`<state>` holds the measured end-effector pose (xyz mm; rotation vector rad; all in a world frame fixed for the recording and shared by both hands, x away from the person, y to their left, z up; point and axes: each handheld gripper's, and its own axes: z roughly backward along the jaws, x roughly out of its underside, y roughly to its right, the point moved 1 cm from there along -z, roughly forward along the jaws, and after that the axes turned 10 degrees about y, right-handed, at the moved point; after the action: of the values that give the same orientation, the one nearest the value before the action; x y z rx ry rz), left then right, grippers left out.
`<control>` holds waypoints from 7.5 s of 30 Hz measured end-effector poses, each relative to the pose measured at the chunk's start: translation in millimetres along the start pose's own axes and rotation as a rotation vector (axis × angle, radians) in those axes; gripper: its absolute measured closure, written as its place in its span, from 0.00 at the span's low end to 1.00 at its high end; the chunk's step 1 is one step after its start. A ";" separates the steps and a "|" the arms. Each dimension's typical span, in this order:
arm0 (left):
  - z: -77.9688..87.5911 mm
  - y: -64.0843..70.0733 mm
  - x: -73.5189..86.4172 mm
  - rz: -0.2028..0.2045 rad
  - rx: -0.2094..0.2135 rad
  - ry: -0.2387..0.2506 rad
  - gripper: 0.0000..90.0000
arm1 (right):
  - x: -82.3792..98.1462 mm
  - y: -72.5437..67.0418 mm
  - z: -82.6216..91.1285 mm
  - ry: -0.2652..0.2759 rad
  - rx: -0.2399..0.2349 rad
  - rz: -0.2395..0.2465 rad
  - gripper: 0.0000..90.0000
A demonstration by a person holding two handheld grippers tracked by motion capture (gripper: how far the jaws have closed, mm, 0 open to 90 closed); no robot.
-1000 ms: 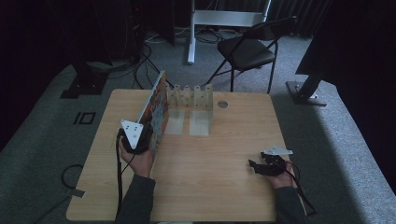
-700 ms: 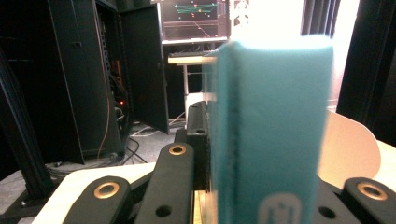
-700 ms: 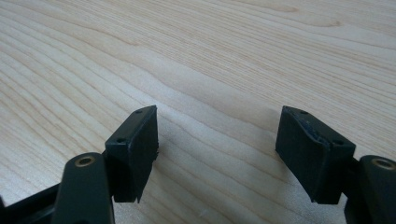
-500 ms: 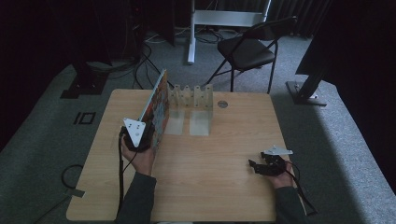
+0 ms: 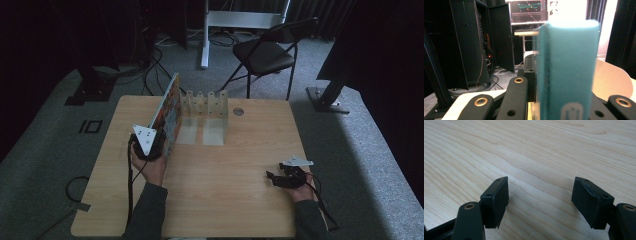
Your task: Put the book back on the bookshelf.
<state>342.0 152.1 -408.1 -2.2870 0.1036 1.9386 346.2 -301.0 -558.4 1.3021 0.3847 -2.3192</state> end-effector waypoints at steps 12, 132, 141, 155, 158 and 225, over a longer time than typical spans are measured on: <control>-2.9 -0.4 3.1 -0.003 -0.006 0.012 0.89 | 0.0 0.0 -0.1 0.001 0.000 -0.002 0.33; -1.7 -9.9 26.4 -0.001 0.028 0.050 0.74 | -0.2 0.1 -0.4 0.001 -0.002 0.001 0.33; 2.3 -14.4 27.9 0.019 0.067 0.013 0.69 | -0.1 0.1 -0.4 0.001 -0.002 0.001 0.33; 11.3 -18.1 30.4 0.006 0.122 -0.034 0.67 | -0.2 0.1 -0.4 0.001 -0.002 0.002 0.33; 14.3 -18.4 30.0 -0.003 0.126 -0.036 0.66 | -0.2 0.1 -0.4 0.001 -0.002 0.002 0.33; 67.0 -33.8 48.7 -0.032 0.216 -0.178 0.63 | -0.2 -0.4 -0.5 0.000 0.000 0.004 0.33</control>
<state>289.6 197.5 -464.5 -1.9622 0.2428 1.9960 346.4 -300.4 -558.5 1.3012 0.3811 -2.3159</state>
